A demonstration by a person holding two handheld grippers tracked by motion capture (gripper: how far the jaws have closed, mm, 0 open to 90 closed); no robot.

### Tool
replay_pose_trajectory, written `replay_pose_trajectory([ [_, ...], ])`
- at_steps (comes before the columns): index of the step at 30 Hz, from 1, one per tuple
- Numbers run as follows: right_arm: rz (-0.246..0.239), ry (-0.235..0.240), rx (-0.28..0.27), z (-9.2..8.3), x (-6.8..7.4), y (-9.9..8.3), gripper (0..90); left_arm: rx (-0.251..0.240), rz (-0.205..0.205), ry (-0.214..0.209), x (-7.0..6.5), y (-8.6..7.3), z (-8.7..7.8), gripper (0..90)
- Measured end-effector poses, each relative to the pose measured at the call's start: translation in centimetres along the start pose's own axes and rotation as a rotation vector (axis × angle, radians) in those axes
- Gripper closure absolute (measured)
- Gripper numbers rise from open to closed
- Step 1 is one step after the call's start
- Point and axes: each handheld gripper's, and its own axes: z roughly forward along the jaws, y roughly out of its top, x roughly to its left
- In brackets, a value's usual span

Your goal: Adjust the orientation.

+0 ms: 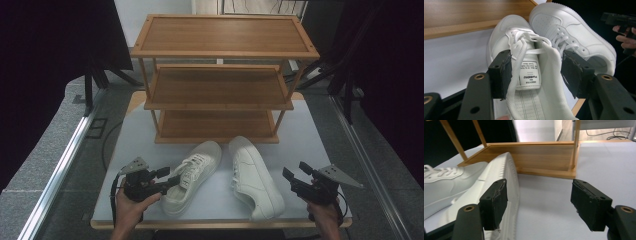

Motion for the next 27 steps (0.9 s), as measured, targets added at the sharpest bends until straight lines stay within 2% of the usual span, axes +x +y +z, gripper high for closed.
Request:
replay_pose_trajectory([
  [5, -0.026, 0.027, 0.007, -0.3, 0.9, 0.2, 35.5, -0.01, -0.009, -0.004, 0.1, 0.1, -0.1, 41.5],
  [6, -0.051, 0.045, 0.011, -0.5, 1.5, 0.4, 40.5, -0.017, -0.012, -0.001, 0.2, 0.2, -0.2, 41.4],
  [8, -0.059, 0.053, 0.014, -0.5, 1.7, 0.5, 42.8, -0.021, -0.015, 0.001, 0.2, 0.2, -0.2, 41.5],
  [9, -0.078, 0.077, 0.023, -0.6, 2.2, 0.6, 47.3, -0.028, -0.023, 0.006, 0.5, 0.2, -0.4, 41.4],
  [11, -0.086, 0.087, 0.029, -0.6, 2.5, 0.7, 49.5, -0.032, -0.029, 0.006, 0.6, 0.2, -0.4, 41.4],
  [12, -0.101, 0.119, 0.043, -0.6, 3.1, 0.8, 53.3, -0.038, -0.042, 0.008, 0.8, 0.2, -0.5, 41.4],
  [14, -0.131, 0.15, 0.06, -0.6, 3.9, 0.9, 59.2, -0.036, -0.047, 0.011, 1.0, 0.1, -0.5, 41.4],
  [18, -0.189, 0.191, 0.137, -0.1, 6.1, 0.7, 73.5, -0.038, -0.058, 0.014, 1.1, 0.1, -0.6, 41.1],
  [19, -0.189, 0.191, 0.137, -0.1, 6.1, 0.7, 73.5, -0.038, -0.058, 0.014, 1.1, 0.1, -0.6, 41.0],
  [20, -0.219, 0.214, 0.174, 0.4, 7.3, 0.5, 80.3, -0.041, -0.059, 0.015, 1.1, 0.1, -0.6, 40.9],
  [25, -0.3, 0.251, 0.247, 1.3, 9.9, -0.3, 88.4, -0.047, -0.065, 0.02, 1.2, 0.2, -0.8, 40.6],
  [27, -0.323, 0.259, 0.276, 1.7, 10.8, -0.7, 89.6, -0.047, -0.086, 0.026, 1.5, 0.1, -0.9, 40.7],
])
